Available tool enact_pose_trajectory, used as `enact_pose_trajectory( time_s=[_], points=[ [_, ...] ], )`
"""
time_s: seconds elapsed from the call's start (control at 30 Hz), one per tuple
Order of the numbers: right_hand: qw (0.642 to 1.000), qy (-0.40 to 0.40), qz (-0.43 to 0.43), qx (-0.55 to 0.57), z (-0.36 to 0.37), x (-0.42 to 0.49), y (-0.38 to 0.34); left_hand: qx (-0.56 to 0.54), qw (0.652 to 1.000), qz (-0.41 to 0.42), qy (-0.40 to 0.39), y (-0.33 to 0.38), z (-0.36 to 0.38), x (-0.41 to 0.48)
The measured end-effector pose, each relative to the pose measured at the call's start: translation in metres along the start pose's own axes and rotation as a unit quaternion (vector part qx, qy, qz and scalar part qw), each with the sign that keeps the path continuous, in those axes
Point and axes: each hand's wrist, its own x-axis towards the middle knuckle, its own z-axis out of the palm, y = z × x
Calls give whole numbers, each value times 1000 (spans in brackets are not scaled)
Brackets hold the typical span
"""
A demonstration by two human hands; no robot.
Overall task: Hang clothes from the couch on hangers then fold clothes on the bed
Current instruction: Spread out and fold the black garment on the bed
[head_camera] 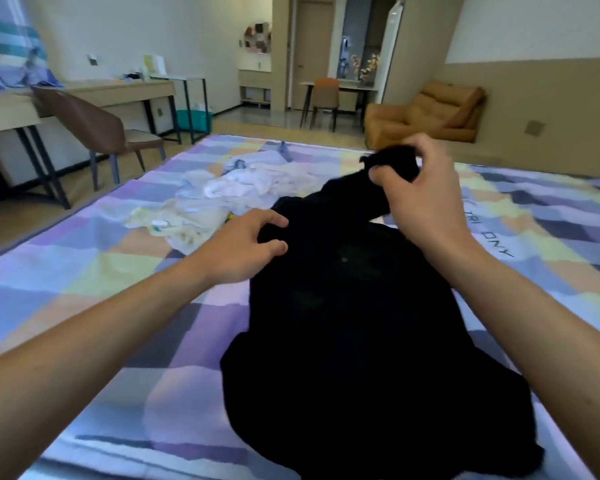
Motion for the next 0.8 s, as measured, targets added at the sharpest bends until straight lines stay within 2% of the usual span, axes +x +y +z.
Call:
enact_pose_trajectory(
  time_s=[0.03,0.1,0.17,0.23,0.27,0.37,0.47,0.57,0.63,0.8],
  points=[
    [999,-19,31,-28,-11,-11,16,15,1000,10,-17,2,12,1],
    [980,-110,135,-92,-25,-34,60,56,997,32,-41,4,36,2],
    [930,-219,214,-203,-36,-53,103,87,993,49,-61,2,55,3],
    [878,-281,221,-319,-46,-61,127,98,989,56,-92,-3,68,3],
    [861,-285,202,-370,-51,-60,132,103,987,57,-107,-5,72,4],
    [847,-256,125,-449,-61,-45,135,119,985,63,-109,-11,74,15],
    [842,-272,95,-457,-62,-11,148,142,985,88,-43,-14,68,42],
    [886,-253,112,-372,-54,29,170,175,980,89,12,-20,58,83],
    [902,-261,127,-319,-44,51,184,197,979,52,28,-25,54,113],
    [862,-359,175,-312,-20,85,218,131,989,-68,-14,-42,48,162]
  ],
)
